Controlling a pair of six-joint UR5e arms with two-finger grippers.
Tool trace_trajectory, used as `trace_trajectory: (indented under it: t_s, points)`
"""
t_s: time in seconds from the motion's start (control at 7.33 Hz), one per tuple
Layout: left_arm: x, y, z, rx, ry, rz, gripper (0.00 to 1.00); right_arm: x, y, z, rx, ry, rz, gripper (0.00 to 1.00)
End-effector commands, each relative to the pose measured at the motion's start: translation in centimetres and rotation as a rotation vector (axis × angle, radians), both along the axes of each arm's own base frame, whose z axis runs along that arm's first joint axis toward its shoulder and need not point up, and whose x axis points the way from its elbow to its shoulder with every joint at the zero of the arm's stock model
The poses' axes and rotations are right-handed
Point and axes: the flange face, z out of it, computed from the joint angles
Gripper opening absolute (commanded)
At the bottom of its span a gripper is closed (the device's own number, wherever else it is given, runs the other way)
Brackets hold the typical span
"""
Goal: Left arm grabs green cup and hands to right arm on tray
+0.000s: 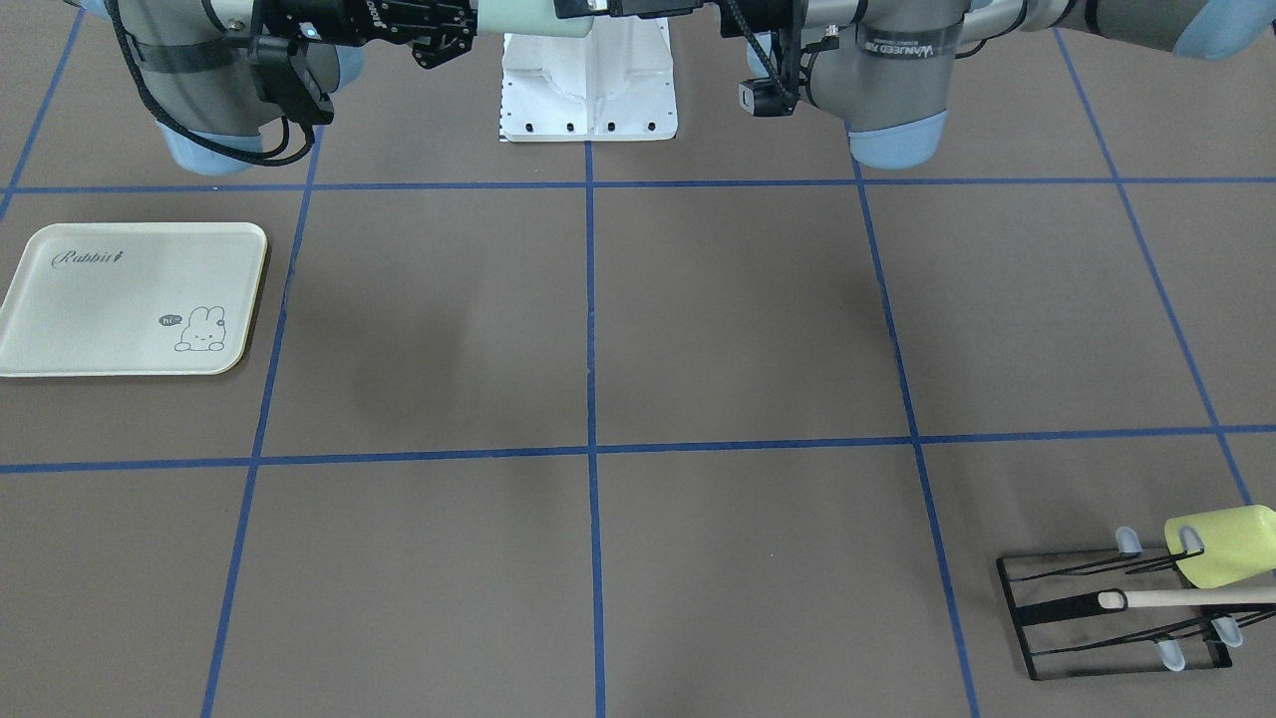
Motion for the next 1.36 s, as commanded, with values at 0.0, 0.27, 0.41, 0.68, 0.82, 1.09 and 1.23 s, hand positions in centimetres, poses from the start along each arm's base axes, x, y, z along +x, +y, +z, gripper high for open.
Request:
trace_trajectory:
  t_s: [0.0, 0.27, 0.41, 0.68, 0.82, 1.09, 1.23]
  points:
    - [-0.8, 0.0, 0.3, 0.005, 0.002, -0.011, 1.0, 0.1, 0.0, 0.4, 0.0, -0.001, 0.003, 0.0]
    - [-4.8, -1.1, 3.5, 0.0, -0.037, -0.084, 1.0, 0.8, -0.1, 1.7, -0.031, -0.016, 0.011, 0.0]
    - [-7.6, -2.6, 5.6, -0.004, -0.07, -0.161, 1.0, 1.2, -0.4, 3.7, -0.05, 0.027, 0.036, 0.0]
    - [-10.0, -4.7, 8.5, 0.169, -0.241, -0.302, 1.0, 0.8, -3.6, 9.8, -0.048, 0.188, 0.13, 0.0]
    - [-11.7, -6.7, 9.3, 0.272, -0.386, -0.332, 1.0, 0.5, -5.0, 13.6, 0.015, 0.299, 0.176, 0.0]
    - [-14.2, -10.5, 11.0, 0.361, -0.597, -0.383, 1.0, 3.8, -7.9, 20.8, 0.063, 0.48, 0.247, 0.0]
    - [-14.3, -11.6, 12.9, 0.393, -0.687, -0.398, 1.0, 8.4, -10.3, 23.8, 0.126, 0.619, 0.231, 0.0]
